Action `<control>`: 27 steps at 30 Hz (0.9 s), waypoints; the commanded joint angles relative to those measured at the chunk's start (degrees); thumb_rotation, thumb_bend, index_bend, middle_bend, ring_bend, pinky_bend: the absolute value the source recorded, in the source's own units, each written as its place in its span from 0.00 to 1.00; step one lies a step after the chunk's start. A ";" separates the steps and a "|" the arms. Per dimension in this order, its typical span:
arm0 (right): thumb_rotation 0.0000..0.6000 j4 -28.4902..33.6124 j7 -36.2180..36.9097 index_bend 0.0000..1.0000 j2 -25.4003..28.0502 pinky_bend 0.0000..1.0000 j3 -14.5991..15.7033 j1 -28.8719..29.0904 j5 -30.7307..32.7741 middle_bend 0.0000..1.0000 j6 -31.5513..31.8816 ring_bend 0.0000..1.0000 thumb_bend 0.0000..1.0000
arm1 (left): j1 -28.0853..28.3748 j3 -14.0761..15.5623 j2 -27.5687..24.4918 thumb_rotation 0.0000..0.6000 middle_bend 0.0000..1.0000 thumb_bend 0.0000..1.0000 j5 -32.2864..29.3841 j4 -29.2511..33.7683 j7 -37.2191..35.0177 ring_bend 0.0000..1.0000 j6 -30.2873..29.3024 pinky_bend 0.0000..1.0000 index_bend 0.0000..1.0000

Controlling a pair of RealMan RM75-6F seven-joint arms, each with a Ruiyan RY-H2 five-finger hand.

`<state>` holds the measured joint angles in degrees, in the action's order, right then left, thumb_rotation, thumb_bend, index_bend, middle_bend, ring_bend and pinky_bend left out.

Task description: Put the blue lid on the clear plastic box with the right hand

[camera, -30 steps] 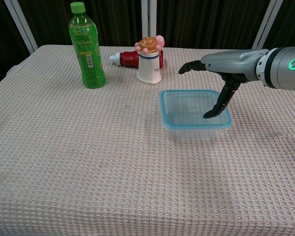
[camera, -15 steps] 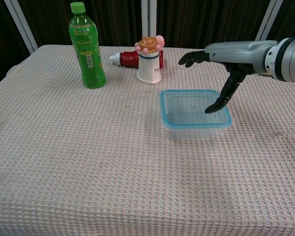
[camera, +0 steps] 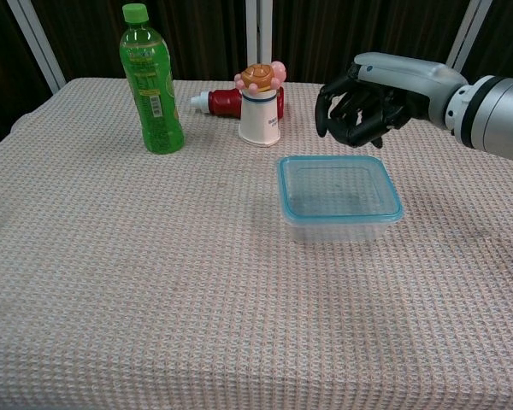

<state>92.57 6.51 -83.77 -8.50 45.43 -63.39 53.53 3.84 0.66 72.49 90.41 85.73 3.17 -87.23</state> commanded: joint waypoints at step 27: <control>1.00 -19.57 41.52 1.00 -11.21 0.99 -4.01 -4.49 -11.78 0.95 -7.46 0.90 0.88 | 0.55 -0.21 0.26 1.00 0.00 0.00 -0.53 -0.30 -0.21 0.00 1.17 0.00 0.06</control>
<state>73.16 48.05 -94.84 -12.53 40.90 -75.15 46.18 4.38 0.45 72.73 89.88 85.45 2.98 -86.08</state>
